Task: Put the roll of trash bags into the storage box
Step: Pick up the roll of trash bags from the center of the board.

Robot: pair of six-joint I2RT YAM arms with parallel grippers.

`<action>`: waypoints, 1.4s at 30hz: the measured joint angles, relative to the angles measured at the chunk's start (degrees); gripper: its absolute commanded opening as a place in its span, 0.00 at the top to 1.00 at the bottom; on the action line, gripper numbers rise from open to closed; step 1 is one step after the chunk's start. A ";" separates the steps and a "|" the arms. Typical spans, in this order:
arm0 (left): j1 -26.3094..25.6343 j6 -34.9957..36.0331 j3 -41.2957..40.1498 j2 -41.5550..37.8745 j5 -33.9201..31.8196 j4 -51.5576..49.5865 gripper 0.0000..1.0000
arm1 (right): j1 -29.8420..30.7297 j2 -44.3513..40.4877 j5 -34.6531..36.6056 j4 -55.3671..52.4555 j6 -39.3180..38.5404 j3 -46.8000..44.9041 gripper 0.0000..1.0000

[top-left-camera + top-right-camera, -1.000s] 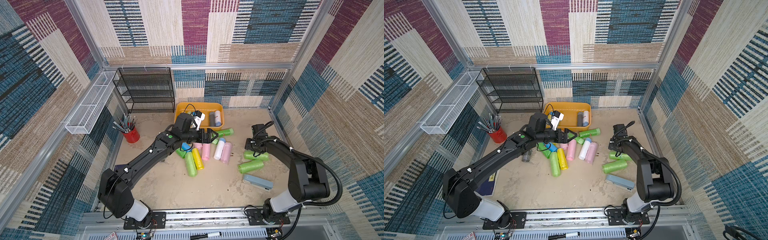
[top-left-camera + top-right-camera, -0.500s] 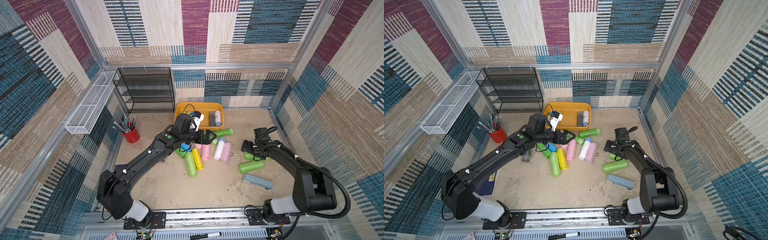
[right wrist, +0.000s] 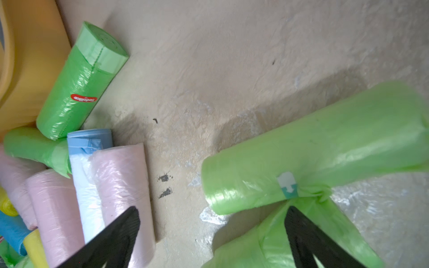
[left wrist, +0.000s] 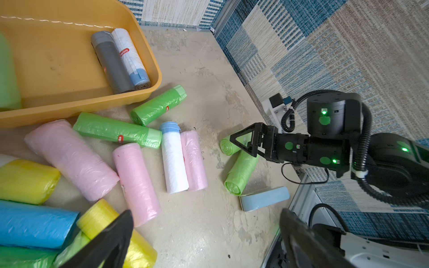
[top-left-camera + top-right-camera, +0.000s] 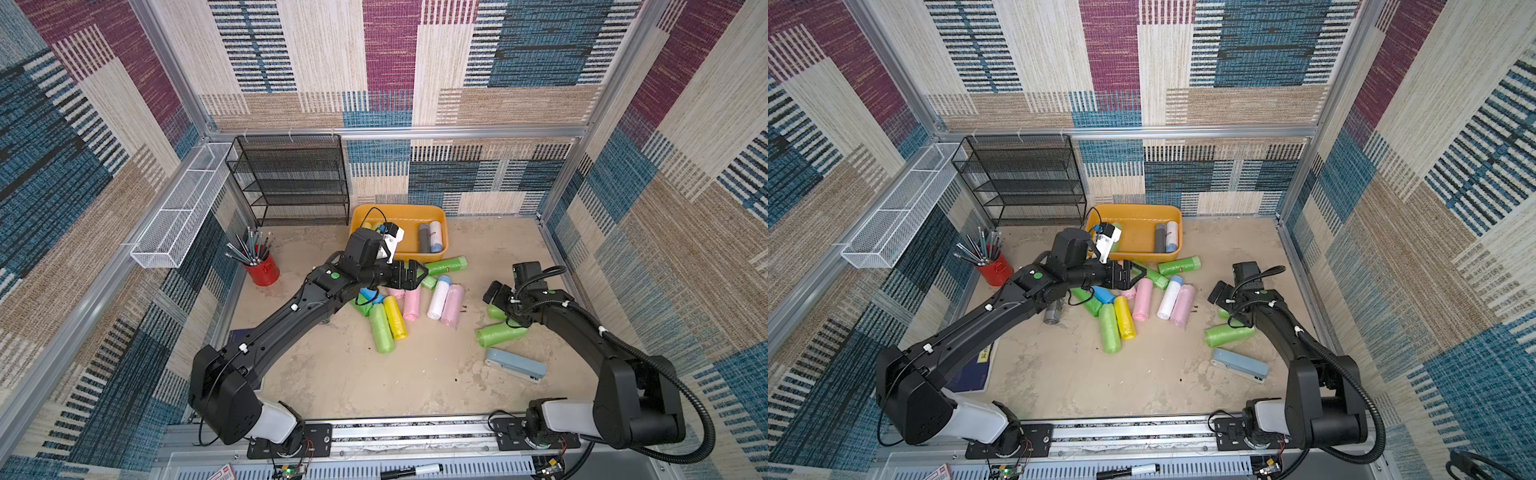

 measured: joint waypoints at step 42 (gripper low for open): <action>1.66 0.76 -3.13 -2.60 -3.37 0.02 0.01 | -12.44 12.81 -6.27 10.43 3.19 -0.26 0.30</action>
